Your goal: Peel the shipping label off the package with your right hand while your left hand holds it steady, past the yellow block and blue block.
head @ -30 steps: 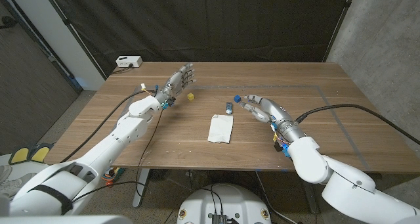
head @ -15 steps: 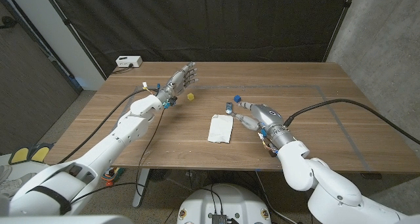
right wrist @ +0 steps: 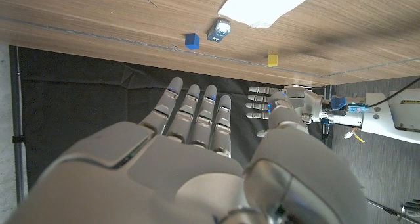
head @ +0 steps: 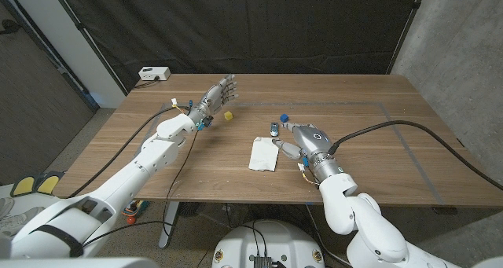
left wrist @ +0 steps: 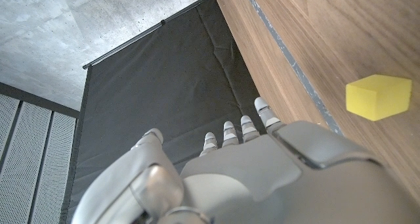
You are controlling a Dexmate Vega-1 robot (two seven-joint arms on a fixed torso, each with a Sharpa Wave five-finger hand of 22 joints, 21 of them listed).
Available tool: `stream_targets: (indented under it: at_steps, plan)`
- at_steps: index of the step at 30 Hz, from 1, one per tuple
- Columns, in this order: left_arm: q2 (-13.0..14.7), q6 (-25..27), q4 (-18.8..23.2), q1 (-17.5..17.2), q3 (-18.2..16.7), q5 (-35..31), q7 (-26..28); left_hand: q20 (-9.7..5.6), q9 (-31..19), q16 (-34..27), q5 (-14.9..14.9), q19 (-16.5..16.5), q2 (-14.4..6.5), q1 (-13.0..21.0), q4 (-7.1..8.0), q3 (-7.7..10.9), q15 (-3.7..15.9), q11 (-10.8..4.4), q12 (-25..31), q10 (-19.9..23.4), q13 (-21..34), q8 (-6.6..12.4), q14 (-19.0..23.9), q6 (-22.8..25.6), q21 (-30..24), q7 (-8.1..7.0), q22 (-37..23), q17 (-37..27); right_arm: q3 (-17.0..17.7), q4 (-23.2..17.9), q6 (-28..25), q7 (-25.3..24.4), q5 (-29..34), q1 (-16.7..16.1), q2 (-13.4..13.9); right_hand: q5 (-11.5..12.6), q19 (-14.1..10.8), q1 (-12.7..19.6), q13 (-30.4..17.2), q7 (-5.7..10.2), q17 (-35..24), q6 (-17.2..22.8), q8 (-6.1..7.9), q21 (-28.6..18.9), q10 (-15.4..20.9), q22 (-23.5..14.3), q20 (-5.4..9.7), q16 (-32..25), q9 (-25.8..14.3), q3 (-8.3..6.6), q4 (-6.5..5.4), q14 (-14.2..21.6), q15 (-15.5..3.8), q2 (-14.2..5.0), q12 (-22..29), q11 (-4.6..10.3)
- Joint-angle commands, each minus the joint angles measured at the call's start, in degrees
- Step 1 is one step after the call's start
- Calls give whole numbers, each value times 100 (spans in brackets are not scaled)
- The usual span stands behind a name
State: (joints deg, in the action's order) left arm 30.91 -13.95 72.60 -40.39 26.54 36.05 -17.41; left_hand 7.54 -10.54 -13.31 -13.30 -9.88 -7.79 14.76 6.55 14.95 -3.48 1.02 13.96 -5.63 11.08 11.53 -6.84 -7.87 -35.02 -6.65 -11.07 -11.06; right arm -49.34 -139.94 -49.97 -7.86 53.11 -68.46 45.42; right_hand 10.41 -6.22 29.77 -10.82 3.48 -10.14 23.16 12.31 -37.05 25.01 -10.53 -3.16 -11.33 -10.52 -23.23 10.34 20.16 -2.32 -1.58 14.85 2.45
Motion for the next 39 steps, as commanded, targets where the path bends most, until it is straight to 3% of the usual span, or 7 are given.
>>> stream_targets:
  at_steps: [1, 10, 21, 30, 39]
  plan:
    - [3, 31, 28, -32, 8, 6, 44, 18, -13, 22, 34, -557, 1, 76, 5, 54, -6, -6, -4, 35, 8, 8, 31, 28, -13, -8, -13, -25, -23, 866, 606, -946, 369, -307, -768, 115, -79, -48, -22, 5, -32, 160, 21, 11, 244, -35, 33, -85, -32, 194, -67, 247, -322, 397, 78, 53]
    - [-64, -5, -124, 42, 32, 10, -19, 22, -14, 35, 44, -560, 5, 80, 8, 56, -6, -6, -17, 32, 9, -1, 24, 25, -4, -7, -13, -27, -9, 1321, 779, -1501, 403, -412, -1251, 188, -59, -93, -41, 44, -67, 363, 66, 44, 479, -46, 37, -118, -43, 341, -134, 380, -373, 588, 154, 86]
    - [-130, -5, -301, 149, 62, 18, -114, 22, -15, 45, 54, -558, 7, 85, 11, 59, -11, -6, -25, 40, 10, -7, 25, 26, 4, -6, -14, -29, -136, 2130, 406, -2100, 364, -389, -2041, 295, -54, -46, -70, 106, -101, 634, 129, 78, 823, -55, 44, -202, -60, 397, -171, 678, -437, 642, 277, 155]
    - [-169, -4, -443, 252, 89, 4, -200, 22, -15, 56, 63, -556, 4, 89, 15, 63, -11, -1, -39, 32, 11, -10, 20, 32, 12, 0, -15, -32, -301, 2440, -17, -2319, 245, -289, -2355, 322, -28, -50, -93, 98, -114, 650, 119, 100, 843, -57, 4, -201, -66, 430, -190, 707, -429, 675, 289, 142]
    - [-243, -44, -689, 376, 120, 1, -342, 16, -16, 64, 68, -555, 5, 92, 16, 66, -6, 4, -45, 36, 11, -13, 15, 34, 18, 8, -16, -33, -395, 2783, 169, -2944, -46, -218, -2447, 359, 12, -20, -128, 140, -129, 704, 130, 134, 940, -61, -22, -209, -77, 505, -166, 769, -435, 817, 336, 191]
